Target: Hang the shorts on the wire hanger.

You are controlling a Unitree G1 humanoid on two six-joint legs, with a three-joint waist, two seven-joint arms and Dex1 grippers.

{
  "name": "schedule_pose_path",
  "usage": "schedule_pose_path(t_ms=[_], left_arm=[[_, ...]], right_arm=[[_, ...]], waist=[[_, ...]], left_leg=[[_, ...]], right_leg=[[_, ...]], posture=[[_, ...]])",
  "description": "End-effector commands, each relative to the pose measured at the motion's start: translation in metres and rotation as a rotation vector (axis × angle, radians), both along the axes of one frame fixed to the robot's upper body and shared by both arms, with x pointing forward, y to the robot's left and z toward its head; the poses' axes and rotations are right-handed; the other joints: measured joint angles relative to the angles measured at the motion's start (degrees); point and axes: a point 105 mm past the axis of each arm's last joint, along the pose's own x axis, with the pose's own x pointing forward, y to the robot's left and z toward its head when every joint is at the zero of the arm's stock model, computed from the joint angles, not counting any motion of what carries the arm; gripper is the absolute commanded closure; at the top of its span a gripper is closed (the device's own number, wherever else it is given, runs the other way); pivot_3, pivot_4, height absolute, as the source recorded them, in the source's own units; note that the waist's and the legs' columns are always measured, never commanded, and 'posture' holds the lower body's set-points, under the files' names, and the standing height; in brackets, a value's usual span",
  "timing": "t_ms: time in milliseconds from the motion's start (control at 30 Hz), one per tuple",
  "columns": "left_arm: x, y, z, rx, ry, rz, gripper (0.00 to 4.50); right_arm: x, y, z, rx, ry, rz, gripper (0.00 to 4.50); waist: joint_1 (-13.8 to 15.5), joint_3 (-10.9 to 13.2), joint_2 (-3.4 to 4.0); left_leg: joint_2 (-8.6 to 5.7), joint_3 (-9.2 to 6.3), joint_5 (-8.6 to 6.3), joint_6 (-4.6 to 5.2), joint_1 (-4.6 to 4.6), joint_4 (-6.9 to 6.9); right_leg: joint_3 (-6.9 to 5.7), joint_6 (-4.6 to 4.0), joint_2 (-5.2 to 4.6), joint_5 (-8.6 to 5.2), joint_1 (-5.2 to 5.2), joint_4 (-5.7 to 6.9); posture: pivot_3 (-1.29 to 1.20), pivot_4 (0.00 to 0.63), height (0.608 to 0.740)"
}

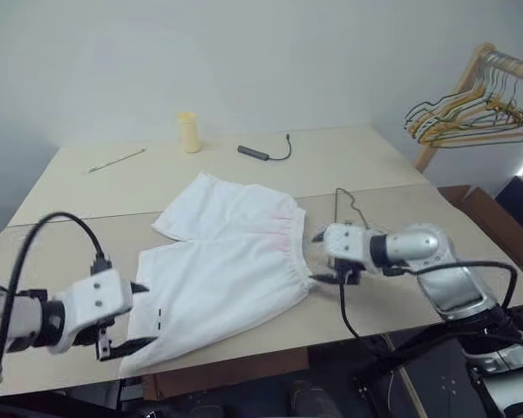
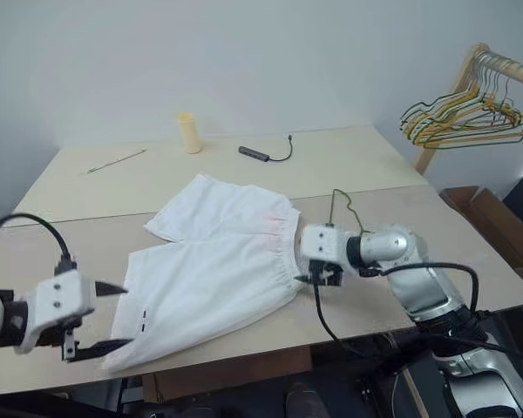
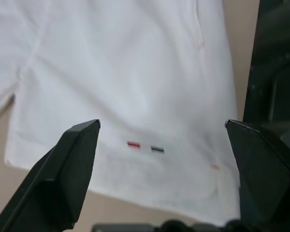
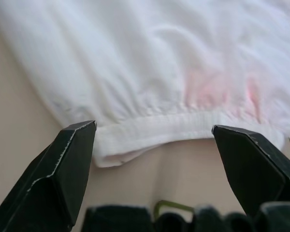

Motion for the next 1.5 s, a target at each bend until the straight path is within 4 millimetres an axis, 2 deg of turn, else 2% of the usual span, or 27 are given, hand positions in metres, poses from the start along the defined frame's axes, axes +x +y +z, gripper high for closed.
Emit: schedule_pose_path(t_ms=[33, 133, 300, 400, 500, 600, 700, 767, 867, 1000, 1233, 1467, 1500], left_arm=[[0.009, -0.009, 0.013, -0.09, -0.062, -0.016, 0.0], [0.019, -0.022, 0.016, -0.171, -0.083, -0.04, 0.0], [0.031, -0.037, 0.019, -0.27, -0.095, -0.079, 0.0], [0.036, -0.043, 0.02, -0.297, -0.095, -0.099, 0.0], [0.037, -0.044, 0.018, -0.284, -0.089, -0.11, 0.0], [0.038, -0.044, 0.018, -0.285, -0.088, -0.115, 0.0], [0.038, -0.043, 0.017, -0.283, -0.089, -0.118, 0.0], [0.039, -0.042, 0.017, -0.282, -0.092, -0.12, 0.0], [0.04, -0.044, 0.017, -0.292, -0.101, -0.126, 0.0], [0.047, -0.049, 0.022, -0.341, -0.14, -0.109, 0.0], [0.044, -0.062, 0.032, -0.477, -0.141, -0.137, 0.0], [0.042, -0.064, 0.026, -0.444, -0.13, -0.137, 0.0], [0.042, -0.064, 0.025, -0.439, -0.129, -0.138, 0.0]], right_arm=[[0.028, -0.016, 0.01, 0.11, 0.029, -0.291, 0.04], [0.047, -0.025, -0.006, 0.208, 0.119, -0.515, 0.04], [0.061, -0.028, -0.037, 0.166, 0.122, -0.637, 0.04], [0.059, -0.035, -0.053, 0.105, 0.12, -0.659, 0.04], [0.054, -0.047, -0.059, 0.068, 0.118, -0.68, 0.04], [0.047, -0.071, -0.061, 0.044, 0.114, -0.713, 0.04], [0.041, -0.08, -0.056, 0.053, 0.117, -0.704, 0.04], [0.039, -0.078, -0.046, 0.102, 0.128, -0.683, 0.04], [0.046, -0.068, -0.031, 0.215, 0.135, -0.677, 0.04], [0.064, -0.055, -0.028, 0.31, 0.158, -0.705, 0.04], [0.088, -0.043, -0.045, 0.356, 0.226, -0.795, 0.04], [0.084, -0.029, -0.074, 0.303, 0.33, -0.822, 0.04], [0.083, -0.028, -0.078, 0.297, 0.344, -0.821, 0.21]], waist=[[-0.22, -0.01, -0.01], [-0.47, -0.02, -0.01], [-1.23, -0.02, 0.01], [-2.05, -0.02, 0.01], [-3.28, -0.02, 0.02], [-3.55, -0.02, 0.02], [-3.59, -0.03, 0.01], [-3.7, -0.02, 0.02], [-4.66, -0.02, 0.02], [-6.0, -0.02, 0.02], [-6.55, -0.02, 0.03], [-6.63, -0.03, 0.04], [-6.62, -0.04, 0.03]], left_leg=[[0.0, -0.01, 0.0, 0.0, -0.03, -0.01], [-0.02, -0.01, 0.0, 0.0, -0.06, -0.01], [-0.09, -0.03, 0.0, 0.0, -0.28, -0.01], [-0.11, -0.05, 0.0, 0.0, -0.32, 0.02], [-0.11, -0.13, 0.0, 0.0, -0.33, 0.0], [-0.11, -0.19, -0.01, 0.0, -0.31, 0.01], [-0.12, -0.13, 0.0, 0.0, -0.26, 0.03], [-0.11, -0.08, 0.0, 0.0, -0.25, 0.04], [-0.09, -0.06, 0.0, 0.0, -0.24, 0.03], [-0.09, -0.16, 0.0, 0.0, -0.28, 0.03], [-0.12, -0.36, -0.01, 0.01, -0.32, 0.02], [-0.12, -0.41, -0.01, 0.01, -0.21, 0.03], [-0.11, -0.41, -0.01, 0.01, -0.16, 0.03]], right_leg=[[0.0, -0.19, 0.01, 0.11, -0.02, -0.01], [0.06, -0.22, 0.01, 0.15, -0.08, 0.04], [0.02, -0.22, -0.02, 0.16, -0.21, 0.02], [0.01, -0.2, -0.06, 0.18, -0.2, 0.02], [0.04, -0.17, -0.05, 0.17, -0.21, 0.01], [0.04, -0.16, -0.05, 0.16, -0.16, 0.0], [0.03, -0.11, -0.04, 0.13, -0.09, 0.0], [0.03, 0.05, -0.02, 0.04, -0.08, 0.0], [0.07, 0.18, 0.0, -0.04, -0.09, 0.01], [0.2, 0.07, 0.0, 0.04, -0.08, 0.02], [0.18, -0.08, -0.05, 0.19, -0.15, -0.02], [0.19, -0.06, -0.05, 0.22, -0.06, 0.02], [0.19, -0.06, -0.03, 0.22, -0.03, 0.02]], posture=[[-0.11, 0.0, 0.74], [-0.13, 0.0, 0.74], [-0.15, 0.0, 0.74], [-0.16, 0.0, 0.74], [-0.17, 0.0, 0.74], [-0.17, 0.0, 0.74], [-0.18, 0.0, 0.74], [-0.18, 0.0, 0.74], [-0.19, 0.0, 0.74], [-0.18, 0.0, 0.74], [-0.17, 0.0, 0.74], [-0.15, 0.0, 0.74], [-0.15, 0.0, 0.74]])
